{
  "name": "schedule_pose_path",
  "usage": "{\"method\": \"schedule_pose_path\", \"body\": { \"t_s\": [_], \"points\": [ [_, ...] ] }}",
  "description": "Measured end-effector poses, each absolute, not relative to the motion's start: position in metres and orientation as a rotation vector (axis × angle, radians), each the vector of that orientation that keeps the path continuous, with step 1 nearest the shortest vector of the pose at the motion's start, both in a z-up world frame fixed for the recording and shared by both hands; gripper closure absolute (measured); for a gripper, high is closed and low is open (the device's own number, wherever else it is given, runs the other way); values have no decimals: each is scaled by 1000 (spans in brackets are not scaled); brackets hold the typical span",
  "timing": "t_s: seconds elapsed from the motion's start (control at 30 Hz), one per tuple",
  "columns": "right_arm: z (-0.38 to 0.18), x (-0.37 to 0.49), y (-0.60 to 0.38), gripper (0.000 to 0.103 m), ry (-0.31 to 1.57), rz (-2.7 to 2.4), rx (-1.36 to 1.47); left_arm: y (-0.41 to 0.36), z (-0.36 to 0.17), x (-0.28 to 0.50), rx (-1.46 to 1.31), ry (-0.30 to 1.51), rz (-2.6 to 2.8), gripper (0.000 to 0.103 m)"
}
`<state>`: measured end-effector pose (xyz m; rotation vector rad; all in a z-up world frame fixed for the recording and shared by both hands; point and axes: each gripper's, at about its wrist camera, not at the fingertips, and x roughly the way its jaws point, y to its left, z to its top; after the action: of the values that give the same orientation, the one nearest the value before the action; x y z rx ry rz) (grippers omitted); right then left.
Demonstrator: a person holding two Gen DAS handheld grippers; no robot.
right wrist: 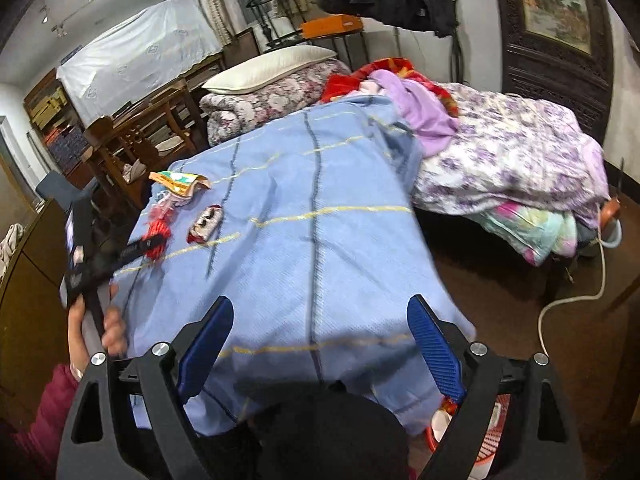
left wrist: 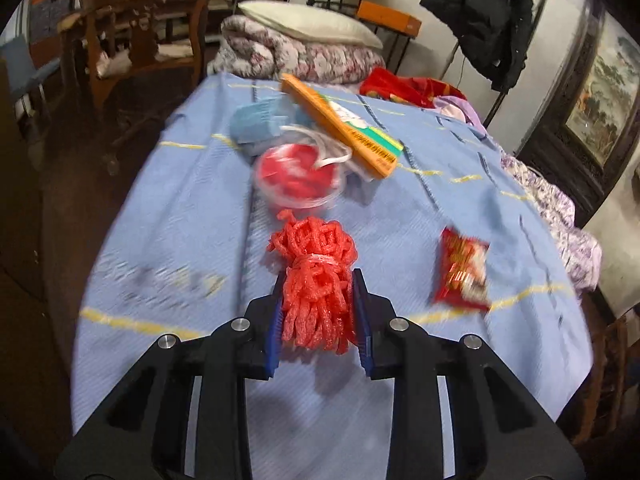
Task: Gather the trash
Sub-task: 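Grasp the red snack wrapper with the right tool while the left tool holds the netting, then carry the netting and snack wrapper with both tools to the red wastebasket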
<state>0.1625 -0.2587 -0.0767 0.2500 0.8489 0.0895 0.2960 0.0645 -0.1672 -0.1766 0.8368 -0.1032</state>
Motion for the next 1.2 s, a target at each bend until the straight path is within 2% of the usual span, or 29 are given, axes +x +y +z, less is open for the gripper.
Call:
{"method": "schedule_pose_path", "body": {
  "t_s": [0.23,0.43,0.53,0.8,0.83,0.87,0.9,1.0,1.2],
  "points": [
    [-87,228,-192,16,861,238,241,72,-177,267,-92,745,-106,72],
    [-92,274,-146,18,863,284,199,85,-177,269,-213,732,-138,71],
    [-98,296,-129,22,882,298,193,84,-176,270,-218,730,-140,71],
    [-124,336,-99,22,941,273,184,83,-176,269,-226,728,-141,71],
    [-128,338,-97,25,949,264,182,84,-176,269,-225,728,-140,71],
    [-133,341,-95,50,960,253,174,84,-176,269,-224,728,-140,71],
    [-138,342,-92,67,980,246,153,85,-176,269,-224,728,-140,71],
    [-127,328,-97,71,923,253,164,85,-176,269,-218,728,-139,71],
    [-81,274,-131,71,786,269,179,83,-176,269,-200,739,-129,70]
  ]
}}
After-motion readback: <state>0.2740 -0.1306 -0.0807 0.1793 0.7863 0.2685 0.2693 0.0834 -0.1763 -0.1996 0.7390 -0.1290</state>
